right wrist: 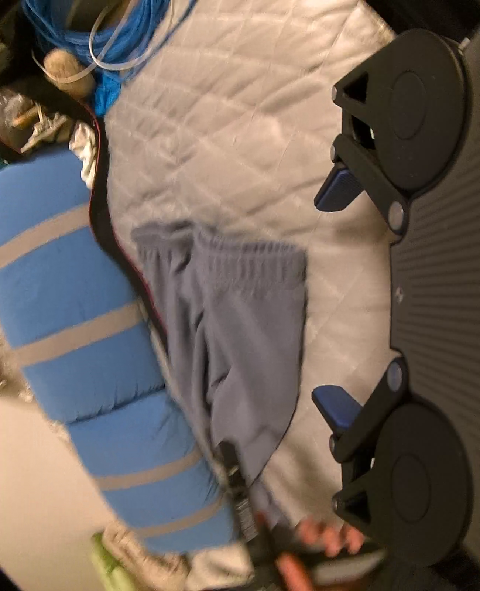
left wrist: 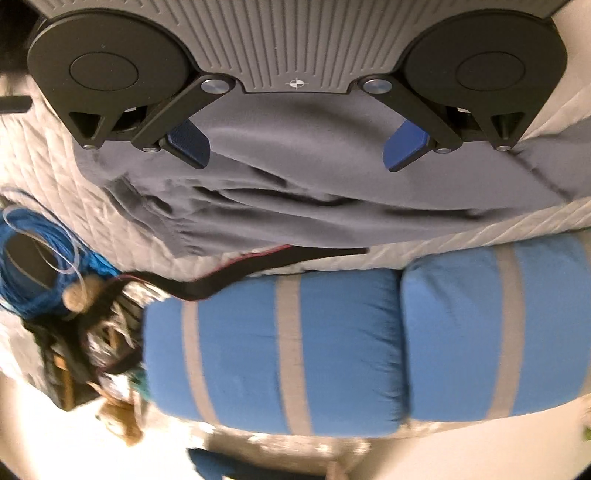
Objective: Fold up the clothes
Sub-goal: 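Move both tools toward the grey sweatpants on the bed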
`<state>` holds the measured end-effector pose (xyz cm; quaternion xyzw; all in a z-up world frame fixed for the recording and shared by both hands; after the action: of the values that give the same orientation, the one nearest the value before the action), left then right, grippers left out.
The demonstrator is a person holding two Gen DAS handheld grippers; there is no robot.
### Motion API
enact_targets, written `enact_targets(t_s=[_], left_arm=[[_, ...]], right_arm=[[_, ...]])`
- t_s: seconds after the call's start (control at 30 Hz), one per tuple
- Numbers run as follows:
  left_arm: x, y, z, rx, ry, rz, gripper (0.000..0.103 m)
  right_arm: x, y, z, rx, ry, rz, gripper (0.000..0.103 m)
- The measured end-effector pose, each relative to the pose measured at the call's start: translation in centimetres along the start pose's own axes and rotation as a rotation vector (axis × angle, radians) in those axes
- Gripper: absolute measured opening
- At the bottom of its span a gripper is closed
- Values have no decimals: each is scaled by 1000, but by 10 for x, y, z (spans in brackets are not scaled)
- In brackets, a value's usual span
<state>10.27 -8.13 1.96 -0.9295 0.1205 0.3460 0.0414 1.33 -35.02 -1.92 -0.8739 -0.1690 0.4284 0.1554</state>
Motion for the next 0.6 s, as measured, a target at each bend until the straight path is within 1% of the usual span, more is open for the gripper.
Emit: enact_targets(t_s=[0.07, 0.13, 0.2, 0.27, 0.4, 0.47, 0.6], left_arm=[[5, 0, 3, 11, 2, 32, 102], [5, -3, 5, -35, -24, 66, 102], [2, -8, 7, -87, -38, 129, 102], [-2, -12, 7, -119, -34, 168, 102], [-9, -6, 5, -112, -17, 205, 102], [-9, -3, 5, -102, -20, 213, 102], [-12, 0, 5, -104, -32, 244, 102]], right_arm=[[2, 2, -5, 21, -1, -21, 103], [9, 4, -11, 54, -30, -64, 103], [13, 6, -19, 80, -46, -107, 103], [16, 7, -27, 71, -45, -96, 103], [22, 12, -48, 20, -42, -53, 103], [28, 16, -60, -5, -65, -43, 103], [44, 24, -83, -38, -129, -60, 103]])
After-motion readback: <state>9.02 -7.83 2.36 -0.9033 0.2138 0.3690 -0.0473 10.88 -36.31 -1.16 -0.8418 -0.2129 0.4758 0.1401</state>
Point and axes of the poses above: each gripper's, at about its wrist camera, not at the fingertips, and x roughly the way its jaws point, y to its right, z to its underside, the point moved 3 cm from there along x, roughly the way its jaws point, and after that the axes turned 7 degrees about -y, right-handed, at the moved point
